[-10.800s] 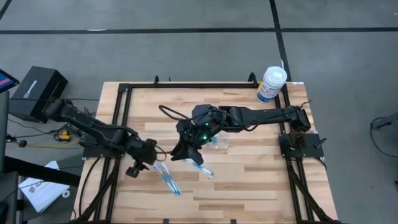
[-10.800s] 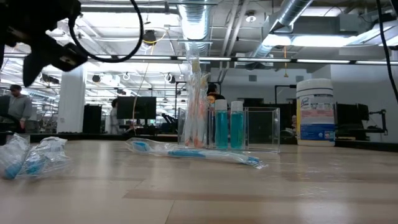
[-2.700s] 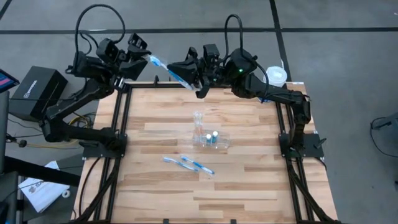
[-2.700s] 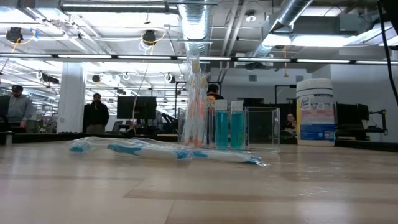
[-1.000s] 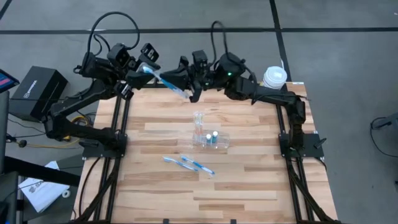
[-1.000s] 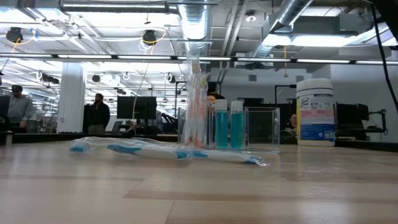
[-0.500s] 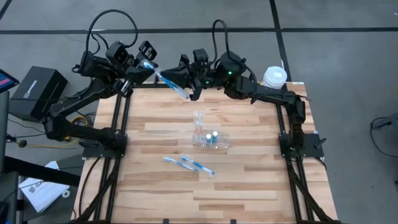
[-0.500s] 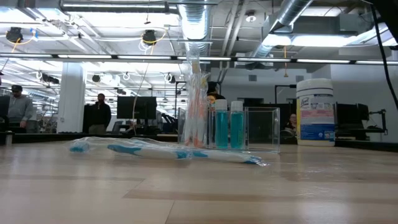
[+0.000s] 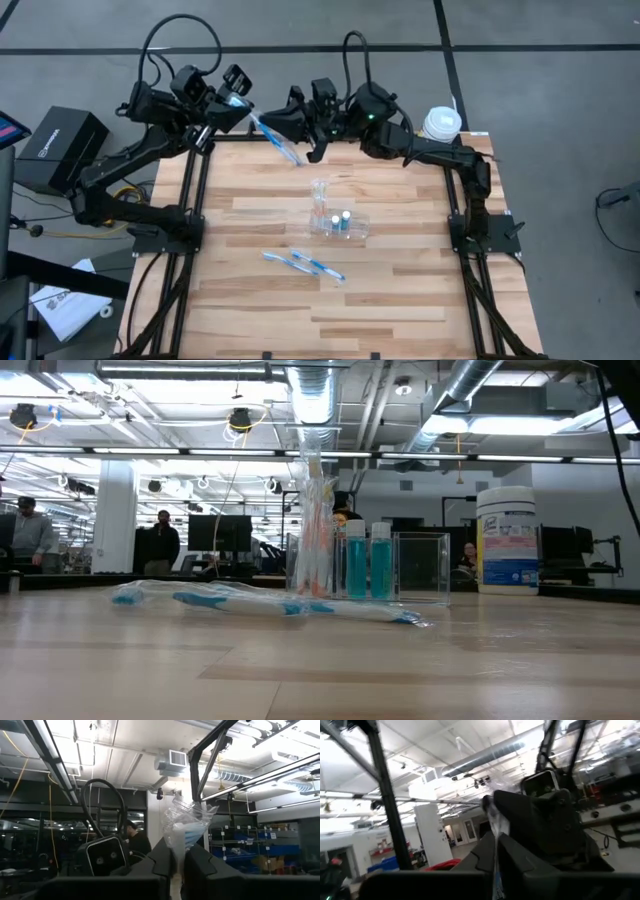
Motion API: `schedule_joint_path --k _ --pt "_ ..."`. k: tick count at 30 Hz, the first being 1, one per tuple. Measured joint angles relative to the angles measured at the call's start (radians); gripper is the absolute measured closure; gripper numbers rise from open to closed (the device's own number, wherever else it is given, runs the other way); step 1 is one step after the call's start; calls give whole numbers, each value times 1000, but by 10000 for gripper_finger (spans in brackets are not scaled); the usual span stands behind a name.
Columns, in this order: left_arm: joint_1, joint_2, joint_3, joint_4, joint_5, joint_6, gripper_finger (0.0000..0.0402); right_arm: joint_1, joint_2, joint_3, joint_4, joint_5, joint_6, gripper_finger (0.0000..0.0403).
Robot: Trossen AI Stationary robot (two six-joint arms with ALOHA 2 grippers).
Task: Pick & Place toothbrushing station
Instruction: Put the left blue toothbrush into the transparent organizer
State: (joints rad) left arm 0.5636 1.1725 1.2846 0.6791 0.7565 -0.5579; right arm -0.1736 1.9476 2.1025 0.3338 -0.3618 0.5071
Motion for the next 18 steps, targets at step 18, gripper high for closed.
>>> schedule_joint_path --k 18 --pt "122 42 -2 -95 271 -131 390 -75 -212 1 -569 -40 -221 257"
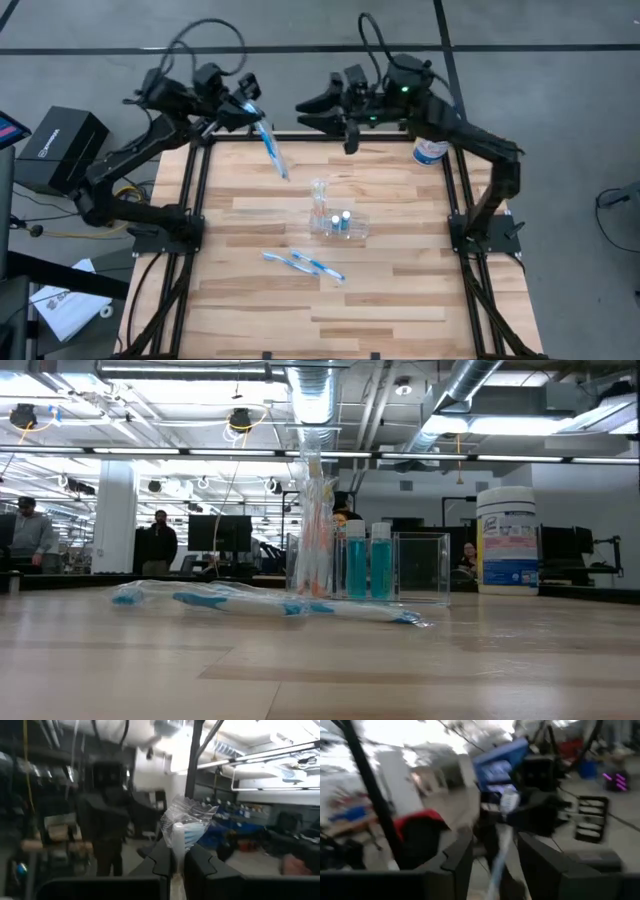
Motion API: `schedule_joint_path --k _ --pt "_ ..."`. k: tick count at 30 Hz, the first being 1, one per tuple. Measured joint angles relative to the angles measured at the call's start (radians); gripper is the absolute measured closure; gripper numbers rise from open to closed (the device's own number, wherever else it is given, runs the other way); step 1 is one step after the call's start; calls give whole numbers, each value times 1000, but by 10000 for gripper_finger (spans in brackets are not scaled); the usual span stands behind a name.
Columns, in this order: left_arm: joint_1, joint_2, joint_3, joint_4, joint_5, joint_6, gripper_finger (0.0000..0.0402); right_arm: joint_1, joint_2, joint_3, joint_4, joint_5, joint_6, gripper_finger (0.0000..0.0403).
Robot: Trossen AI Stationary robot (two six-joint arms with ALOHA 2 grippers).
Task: Pick & Place toothbrushing station
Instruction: Put the left blue toothbrush into the transparent organizer
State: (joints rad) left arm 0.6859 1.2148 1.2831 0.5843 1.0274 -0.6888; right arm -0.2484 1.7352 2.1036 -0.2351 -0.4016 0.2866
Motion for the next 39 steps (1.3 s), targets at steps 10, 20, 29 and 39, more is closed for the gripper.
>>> schedule_joint_path --k 10,20,29,39 --pt "-99 179 0 -28 64 132 390 33 -156 0 -354 176 -70 291" --pt "-259 342 0 -30 -87 384 390 164 -282 0 -662 447 -5 290" --pt "-386 452 0 -108 -242 584 391 330 -300 0 -779 710 76 290" --pt "-494 575 0 -143 -431 716 390 433 -338 1 -781 818 123 290"
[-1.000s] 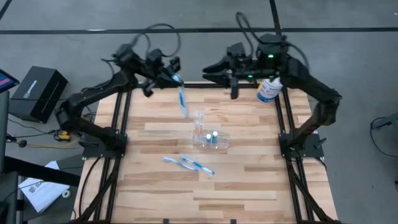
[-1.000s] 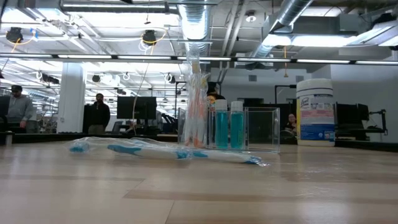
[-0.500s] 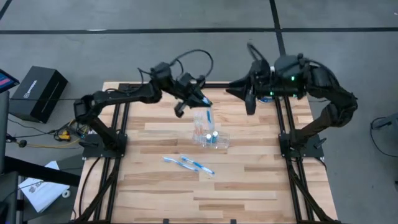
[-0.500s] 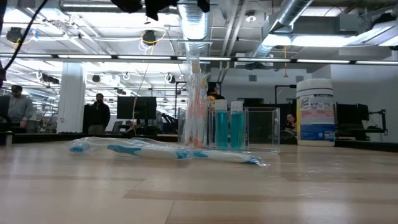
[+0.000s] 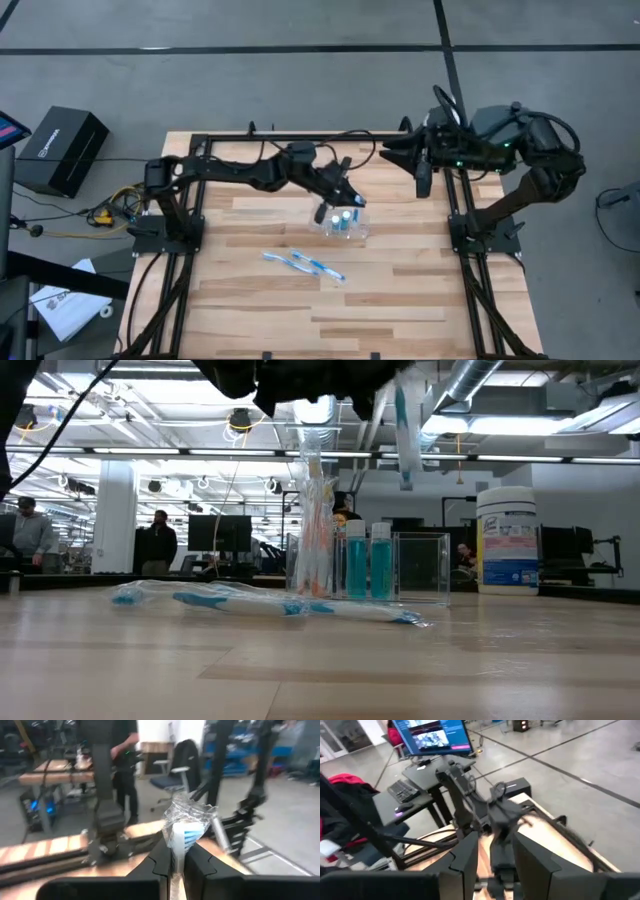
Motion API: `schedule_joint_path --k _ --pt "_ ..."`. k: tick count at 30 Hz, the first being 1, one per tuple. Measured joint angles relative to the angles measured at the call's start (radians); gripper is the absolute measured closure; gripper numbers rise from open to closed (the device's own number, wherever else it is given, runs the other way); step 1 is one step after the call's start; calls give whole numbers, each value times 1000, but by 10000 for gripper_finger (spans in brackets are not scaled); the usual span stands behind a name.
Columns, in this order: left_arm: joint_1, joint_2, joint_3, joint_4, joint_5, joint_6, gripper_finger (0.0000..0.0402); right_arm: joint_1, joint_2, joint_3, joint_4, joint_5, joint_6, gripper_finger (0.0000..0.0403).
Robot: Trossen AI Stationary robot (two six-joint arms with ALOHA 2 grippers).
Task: Pick & Place toothbrushing station
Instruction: Put the left blue toothbrush into the transparent organizer
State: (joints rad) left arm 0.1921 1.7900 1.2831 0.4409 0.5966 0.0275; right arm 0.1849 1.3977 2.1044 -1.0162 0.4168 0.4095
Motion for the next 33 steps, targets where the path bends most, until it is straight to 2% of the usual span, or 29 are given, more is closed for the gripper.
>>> schedule_joint_path --k 6,16,30,33 --pt "-6 25 0 -4 -102 87 391 51 -16 -2 -6 73 2 290" --pt "-3 26 0 -73 -156 156 391 77 -26 -1 -24 108 1 290" --pt "-38 41 -3 -61 -142 143 391 75 -28 -1 -24 108 -27 290" --pt "-44 48 -2 -18 -146 122 391 75 -28 -1 -24 108 -32 290"
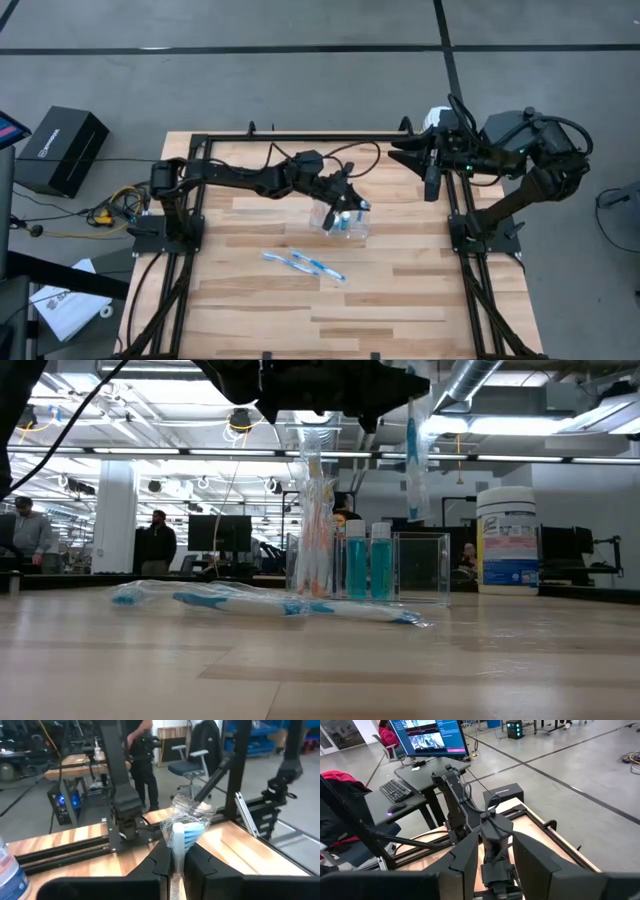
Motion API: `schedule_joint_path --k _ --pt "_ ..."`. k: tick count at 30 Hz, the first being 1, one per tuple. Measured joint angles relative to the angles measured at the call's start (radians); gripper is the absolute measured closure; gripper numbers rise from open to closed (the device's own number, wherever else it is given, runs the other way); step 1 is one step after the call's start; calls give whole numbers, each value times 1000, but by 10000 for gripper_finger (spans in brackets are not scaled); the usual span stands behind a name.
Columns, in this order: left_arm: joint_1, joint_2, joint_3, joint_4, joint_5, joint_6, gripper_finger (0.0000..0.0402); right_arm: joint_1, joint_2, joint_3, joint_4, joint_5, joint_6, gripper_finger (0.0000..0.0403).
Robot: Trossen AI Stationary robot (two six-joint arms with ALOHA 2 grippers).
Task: Pick & Place toothbrushing station
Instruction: Put the left blue toothbrush into the transparent organizer
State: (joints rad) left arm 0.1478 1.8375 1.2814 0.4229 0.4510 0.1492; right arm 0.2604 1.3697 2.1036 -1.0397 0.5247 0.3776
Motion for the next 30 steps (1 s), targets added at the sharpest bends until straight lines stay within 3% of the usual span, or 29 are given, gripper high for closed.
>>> schedule_joint_path --k 8,30 --pt "11 57 96 25 -60 -34 391 -10 0 0 34 0 -11 290" --pt "28 106 73 -41 -91 -5 391 37 -17 0 19 16 -21 290"
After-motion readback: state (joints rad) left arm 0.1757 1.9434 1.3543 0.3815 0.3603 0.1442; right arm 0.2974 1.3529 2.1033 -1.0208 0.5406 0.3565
